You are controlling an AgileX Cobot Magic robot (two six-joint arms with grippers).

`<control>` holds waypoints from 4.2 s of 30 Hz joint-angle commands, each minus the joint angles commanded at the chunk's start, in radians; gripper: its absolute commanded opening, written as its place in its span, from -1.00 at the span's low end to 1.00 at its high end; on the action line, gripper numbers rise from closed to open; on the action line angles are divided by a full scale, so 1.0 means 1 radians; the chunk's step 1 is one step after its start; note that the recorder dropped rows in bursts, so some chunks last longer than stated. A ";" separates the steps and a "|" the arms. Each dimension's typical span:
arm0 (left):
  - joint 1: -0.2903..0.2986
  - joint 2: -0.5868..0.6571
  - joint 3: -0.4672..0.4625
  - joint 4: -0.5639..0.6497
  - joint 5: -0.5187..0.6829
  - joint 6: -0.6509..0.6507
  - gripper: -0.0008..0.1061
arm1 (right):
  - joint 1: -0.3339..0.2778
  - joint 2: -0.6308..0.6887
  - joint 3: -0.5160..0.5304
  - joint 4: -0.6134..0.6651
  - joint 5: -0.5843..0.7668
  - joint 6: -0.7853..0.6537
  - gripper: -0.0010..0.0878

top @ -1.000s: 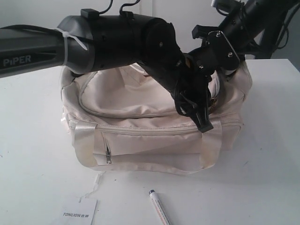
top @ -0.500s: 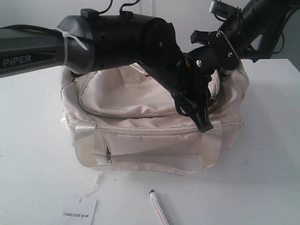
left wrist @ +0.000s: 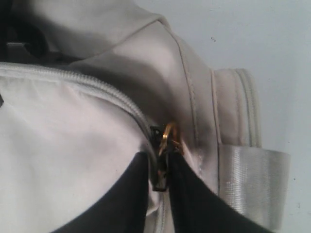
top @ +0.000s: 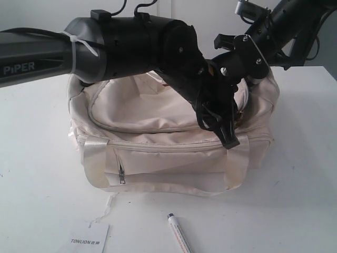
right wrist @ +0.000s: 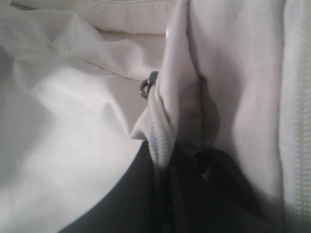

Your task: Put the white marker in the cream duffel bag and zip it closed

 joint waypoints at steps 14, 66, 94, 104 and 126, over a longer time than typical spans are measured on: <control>0.000 0.000 0.000 0.000 0.034 0.000 -0.19 | 0.000 0.000 0.000 0.000 0.004 0.000 -0.98; 0.000 0.004 0.000 -0.008 0.077 0.058 -0.99 | 0.000 0.000 0.000 0.004 0.005 -0.002 -0.98; 0.000 -0.036 0.000 0.026 0.382 0.088 -0.99 | -0.002 -0.014 0.000 0.027 -0.074 0.010 -0.98; 0.000 -0.036 0.000 0.026 0.406 0.088 -0.99 | -0.003 -0.038 0.000 0.023 -0.109 0.027 -0.98; 0.000 -0.036 0.000 0.026 0.351 0.084 -0.99 | -0.003 -0.086 0.000 -0.023 -0.057 0.028 -0.98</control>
